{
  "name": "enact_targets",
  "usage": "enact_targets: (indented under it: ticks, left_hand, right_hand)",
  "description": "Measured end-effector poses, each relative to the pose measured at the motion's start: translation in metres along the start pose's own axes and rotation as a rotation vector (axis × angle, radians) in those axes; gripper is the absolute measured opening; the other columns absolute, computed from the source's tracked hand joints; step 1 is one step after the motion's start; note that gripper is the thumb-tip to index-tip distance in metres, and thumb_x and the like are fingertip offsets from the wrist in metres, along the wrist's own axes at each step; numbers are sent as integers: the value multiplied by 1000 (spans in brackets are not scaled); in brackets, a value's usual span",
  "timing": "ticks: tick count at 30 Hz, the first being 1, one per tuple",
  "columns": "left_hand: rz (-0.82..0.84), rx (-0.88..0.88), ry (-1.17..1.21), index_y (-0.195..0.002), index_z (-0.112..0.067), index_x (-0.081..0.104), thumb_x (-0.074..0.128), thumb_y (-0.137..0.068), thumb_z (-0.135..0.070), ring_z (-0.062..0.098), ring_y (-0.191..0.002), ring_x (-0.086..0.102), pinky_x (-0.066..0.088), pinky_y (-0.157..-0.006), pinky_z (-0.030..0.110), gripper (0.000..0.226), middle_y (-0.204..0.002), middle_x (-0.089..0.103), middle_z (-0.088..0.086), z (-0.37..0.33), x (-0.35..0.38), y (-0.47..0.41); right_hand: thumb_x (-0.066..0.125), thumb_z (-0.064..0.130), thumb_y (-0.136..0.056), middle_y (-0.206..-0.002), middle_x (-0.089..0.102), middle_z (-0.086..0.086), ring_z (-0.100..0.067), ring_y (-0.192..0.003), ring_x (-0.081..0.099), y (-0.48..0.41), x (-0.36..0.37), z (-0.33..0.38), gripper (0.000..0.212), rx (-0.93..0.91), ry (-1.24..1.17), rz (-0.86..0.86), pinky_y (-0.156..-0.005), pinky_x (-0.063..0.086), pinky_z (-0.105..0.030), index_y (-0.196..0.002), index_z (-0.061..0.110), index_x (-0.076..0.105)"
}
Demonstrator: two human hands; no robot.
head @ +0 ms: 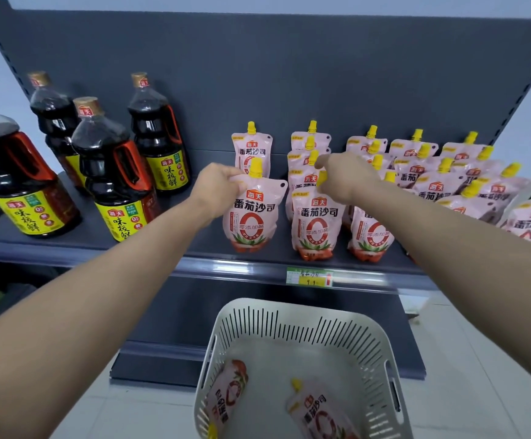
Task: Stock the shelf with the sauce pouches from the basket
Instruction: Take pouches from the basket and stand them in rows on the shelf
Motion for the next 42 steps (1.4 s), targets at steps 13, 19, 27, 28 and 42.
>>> enact_targets:
  ticks: [13, 19, 27, 28, 42]
  left_hand:
    - [-116, 63, -25, -82, -15, 66, 54, -90, -6, 16, -76, 63, 51, -71, 28, 17, -84, 68, 6, -8, -8, -11]
    - [-156, 63, -9, -81, -15, 66, 52, -89, -5, 20, -78, 62, 54, -75, 32, 19, -84, 67, 7, 2, -19, -52]
    - [-29, 58, 45, -96, -8, 70, 54, -89, -8, 15, -71, 62, 52, -60, 25, 17, -85, 67, 5, 28, -15, -132]
    - [0, 55, 55, -101, -7, 69, 54, -89, -8, 16, -73, 63, 54, -64, 28, 19, -87, 67, 6, 31, -13, -141]
    - [181, 36, 147, -115, 3, 62, 56, -87, -4, 19, -88, 58, 47, -76, 29, 29, -101, 66, 13, 49, 22, -200]
  right_hand:
    - [51, 10, -91, -109, 64, -14, -31, -94, 60, 4, -31, 25, 29, -204, 34, -156, -68, 42, -31, -119, 12, 59]
    - [48, 14, -93, -114, 65, -11, -28, -96, 60, -10, -33, 32, 31, -250, 11, -92, -73, 46, -32, -123, 15, 58]
    - [50, 27, -94, -115, 63, -9, -33, -103, 59, -35, -23, 42, 28, -238, 213, -161, -86, 50, -41, -116, 13, 61]
    - [50, 26, -94, -115, 63, -9, -34, -103, 59, -38, -23, 44, 27, -230, 218, -177, -85, 50, -40, -115, 13, 62]
    - [45, 22, -92, -114, 64, -10, -35, -106, 56, -49, -14, 61, 30, -72, 194, -125, -85, 50, -43, -117, 15, 60]
Point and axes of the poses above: each hand's wrist, its own y-axis away from the middle knuckle, its own x-axis out of the palm, z = x × y, the point moved 1 cm from there along -y, towards the middle knuckle
